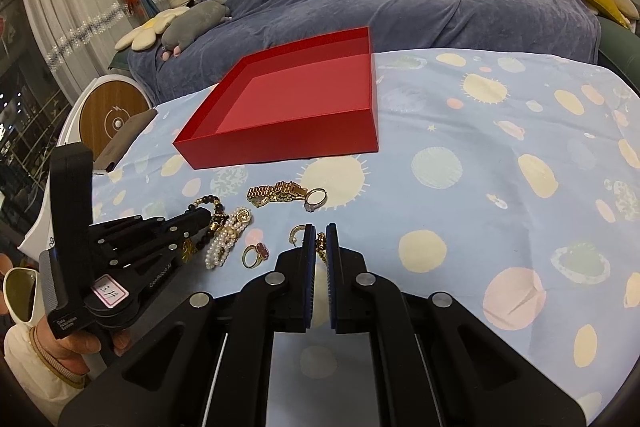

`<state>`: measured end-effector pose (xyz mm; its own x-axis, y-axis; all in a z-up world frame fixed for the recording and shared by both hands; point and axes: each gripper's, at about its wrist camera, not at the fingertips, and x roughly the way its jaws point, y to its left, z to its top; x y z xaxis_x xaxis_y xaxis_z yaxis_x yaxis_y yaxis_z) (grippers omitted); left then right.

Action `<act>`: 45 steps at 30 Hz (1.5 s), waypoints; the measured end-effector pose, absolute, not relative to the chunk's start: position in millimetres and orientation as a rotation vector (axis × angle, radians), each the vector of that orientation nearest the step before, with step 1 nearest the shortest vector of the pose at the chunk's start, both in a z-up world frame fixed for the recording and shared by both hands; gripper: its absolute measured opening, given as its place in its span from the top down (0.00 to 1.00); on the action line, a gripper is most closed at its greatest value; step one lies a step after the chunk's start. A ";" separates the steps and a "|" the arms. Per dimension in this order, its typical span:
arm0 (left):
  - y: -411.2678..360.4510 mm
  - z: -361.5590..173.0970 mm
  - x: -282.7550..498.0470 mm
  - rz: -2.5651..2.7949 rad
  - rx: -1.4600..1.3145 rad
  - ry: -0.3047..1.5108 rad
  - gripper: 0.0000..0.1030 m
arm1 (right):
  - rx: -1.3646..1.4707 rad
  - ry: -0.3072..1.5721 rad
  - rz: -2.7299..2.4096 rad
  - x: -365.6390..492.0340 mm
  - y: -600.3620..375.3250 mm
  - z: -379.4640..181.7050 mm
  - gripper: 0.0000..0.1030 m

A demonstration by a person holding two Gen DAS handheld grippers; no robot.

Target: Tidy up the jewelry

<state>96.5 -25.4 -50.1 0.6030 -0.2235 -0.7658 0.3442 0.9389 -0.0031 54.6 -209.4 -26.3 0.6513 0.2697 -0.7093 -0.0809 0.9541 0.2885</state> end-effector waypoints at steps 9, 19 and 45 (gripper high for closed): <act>1.1 3.7 91.0 -0.373 -0.051 0.776 1.00 | 0.245 0.830 0.191 54.1 -213.3 -23.7 0.96; 37.2 -14.6 95.4 -0.284 -0.121 0.858 1.00 | 0.234 0.845 0.199 54.1 -209.2 -27.8 0.96; 39.7 -54.2 71.8 -0.248 -0.002 0.940 0.99 | 0.206 0.840 0.230 50.3 -194.8 -26.2 0.96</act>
<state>71.8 39.7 -54.2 0.5632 -0.2121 -0.7987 0.2100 0.9715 -0.1099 50.3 -194.8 -26.2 0.6450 0.2811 -0.7105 -0.1196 0.9555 0.2695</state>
